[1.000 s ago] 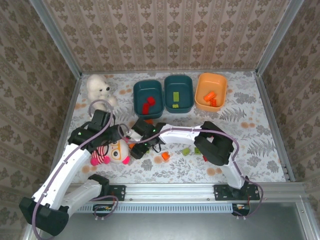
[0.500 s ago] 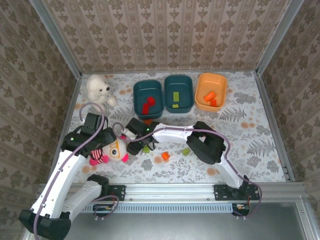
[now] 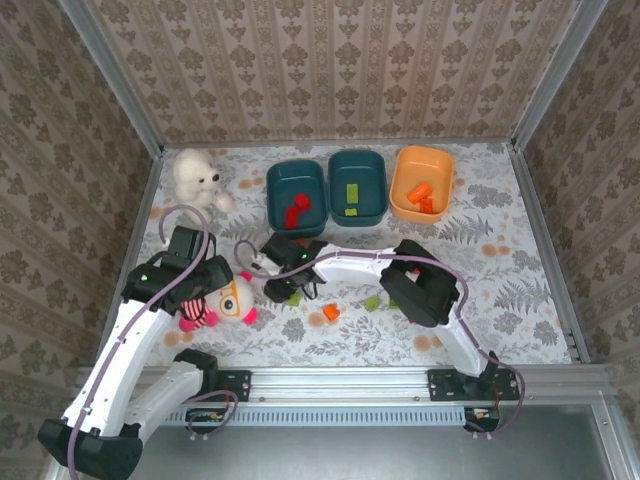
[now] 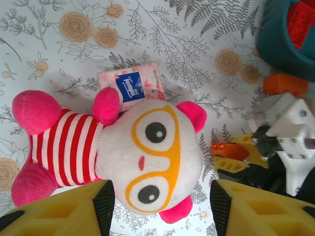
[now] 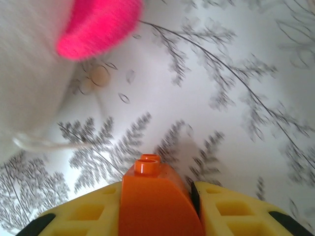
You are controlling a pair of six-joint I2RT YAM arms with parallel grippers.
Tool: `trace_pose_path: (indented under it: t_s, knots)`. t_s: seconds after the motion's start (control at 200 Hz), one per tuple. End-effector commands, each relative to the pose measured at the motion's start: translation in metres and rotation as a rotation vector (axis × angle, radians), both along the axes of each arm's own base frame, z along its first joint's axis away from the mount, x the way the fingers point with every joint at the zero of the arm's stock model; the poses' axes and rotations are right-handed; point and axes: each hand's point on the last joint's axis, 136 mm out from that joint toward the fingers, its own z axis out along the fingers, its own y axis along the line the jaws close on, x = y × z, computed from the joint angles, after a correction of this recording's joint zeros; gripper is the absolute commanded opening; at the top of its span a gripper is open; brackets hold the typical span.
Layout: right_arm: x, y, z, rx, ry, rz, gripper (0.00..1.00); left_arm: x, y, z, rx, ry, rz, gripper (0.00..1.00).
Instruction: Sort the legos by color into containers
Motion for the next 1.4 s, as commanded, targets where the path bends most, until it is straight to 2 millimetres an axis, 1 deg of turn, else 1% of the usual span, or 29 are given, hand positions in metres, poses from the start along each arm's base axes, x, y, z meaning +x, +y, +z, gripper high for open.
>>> trace_pose_path:
  t_s: [0.0, 0.125, 0.215, 0.28, 0.31, 0.34, 0.41, 0.43, 0.475, 0.48, 0.505, 0.53, 0.535, 0.545, 0.555, 0.56, 0.565, 0.575, 0.58, 0.615, 0.64, 0.725, 0.745, 0.835, 0.935, 1.11, 1.255, 1.315, 1.395]
  knots:
    - [0.009, -0.015, 0.026, 0.048, 0.008, -0.045, 0.30, 0.002, -0.004, -0.005, -0.027, 0.006, 0.000, 0.57]
    - [0.020, -0.030, 0.041, 0.074, 0.000, -0.101, 0.29, 0.008, -0.015, -0.009, -0.062, 0.008, -0.038, 0.57]
    - [0.036, -0.048, 0.067, 0.113, -0.030, -0.184, 0.29, 0.018, -0.034, -0.013, -0.118, 0.009, -0.103, 0.57]
    - [0.054, -0.070, 0.089, 0.144, -0.058, -0.274, 0.28, 0.026, -0.052, -0.015, -0.152, 0.016, -0.164, 0.57]
    - [0.067, -0.088, 0.103, 0.156, -0.080, -0.332, 0.28, 0.030, -0.060, -0.016, -0.160, 0.019, -0.192, 0.57]
    - [0.074, -0.098, 0.109, 0.156, -0.093, -0.363, 0.28, 0.033, -0.069, -0.016, -0.163, 0.020, -0.222, 0.57]
    - [0.098, -0.143, 0.129, 0.146, -0.141, -0.493, 0.28, 0.044, -0.085, -0.013, -0.165, 0.007, -0.274, 0.58]
    - [0.105, -0.157, 0.135, 0.142, -0.154, -0.533, 0.28, 0.043, -0.096, -0.013, -0.166, 0.008, -0.312, 0.58]
    - [0.120, -0.191, 0.141, 0.125, -0.166, -0.636, 0.28, 0.048, -0.109, -0.012, -0.169, 0.007, -0.351, 0.58]
    - [0.120, -0.191, 0.141, 0.125, -0.166, -0.636, 0.28, 0.048, -0.110, -0.012, -0.170, 0.007, -0.354, 0.58]
    - [0.128, -0.214, 0.142, 0.117, -0.164, -0.705, 0.27, 0.051, -0.116, -0.012, -0.174, 0.005, -0.371, 0.58]
    - [0.133, -0.232, 0.143, 0.114, -0.165, -0.754, 0.27, 0.053, -0.122, -0.014, -0.171, 0.014, -0.389, 0.58]
    - [0.133, -0.232, 0.143, 0.114, -0.165, -0.754, 0.27, 0.054, -0.123, -0.012, -0.172, 0.009, -0.393, 0.58]
    - [0.136, -0.244, 0.142, 0.108, -0.164, -0.785, 0.27, 0.055, -0.126, -0.012, -0.173, 0.008, -0.399, 0.58]
    - [0.137, -0.247, 0.143, 0.107, -0.165, -0.793, 0.27, 0.055, -0.128, -0.012, -0.174, 0.008, -0.404, 0.58]
    - [0.139, -0.254, 0.142, 0.103, -0.165, -0.815, 0.27, 0.056, -0.129, -0.013, -0.173, 0.011, -0.407, 0.58]
    - [0.139, -0.254, 0.142, 0.103, -0.165, -0.815, 0.27, 0.056, -0.130, -0.013, -0.173, 0.012, -0.410, 0.58]
    - [0.142, -0.264, 0.142, 0.096, -0.167, -0.843, 0.27, 0.057, -0.131, -0.012, -0.172, 0.010, -0.414, 0.58]
    - [0.142, -0.264, 0.142, 0.096, -0.167, -0.843, 0.27, 0.057, -0.132, -0.013, -0.171, 0.013, -0.418, 0.58]
    - [0.147, -0.290, 0.140, 0.070, -0.163, -0.915, 0.27, 0.061, -0.138, -0.014, -0.167, 0.016, -0.433, 0.58]
    - [0.149, -0.303, 0.139, 0.062, -0.155, -0.953, 0.27, 0.063, -0.142, -0.014, -0.166, 0.017, -0.443, 0.58]
    - [0.159, -0.337, 0.127, 0.026, -0.118, -1.050, 0.27, 0.070, -0.151, -0.014, -0.162, 0.018, -0.470, 0.58]
    - [0.163, -0.342, 0.126, 0.025, -0.113, -1.067, 0.27, 0.072, -0.152, -0.013, -0.161, 0.016, -0.473, 0.58]
    - [0.166, -0.360, 0.104, -0.047, -0.027, -1.123, 0.27, 0.078, -0.159, -0.013, -0.160, 0.019, -0.489, 0.58]
    - [0.176, -0.368, 0.084, -0.097, 0.027, -1.152, 0.27, 0.084, -0.165, -0.012, -0.160, 0.022, -0.502, 0.58]
    - [0.196, -0.377, 0.061, -0.109, 0.069, -1.171, 0.27, 0.088, -0.173, -0.011, -0.152, 0.025, -0.529, 0.58]
    - [0.198, -0.388, 0.037, -0.139, 0.147, -1.201, 0.28, 0.086, -0.176, -0.011, -0.138, 0.030, -0.543, 0.58]
    - [0.197, -0.391, 0.032, -0.147, 0.157, -1.204, 0.29, 0.086, -0.176, -0.011, -0.133, 0.029, -0.545, 0.58]
    - [0.198, -0.393, 0.029, -0.152, 0.163, -1.204, 0.34, 0.086, -0.175, -0.011, -0.126, 0.031, -0.544, 0.58]
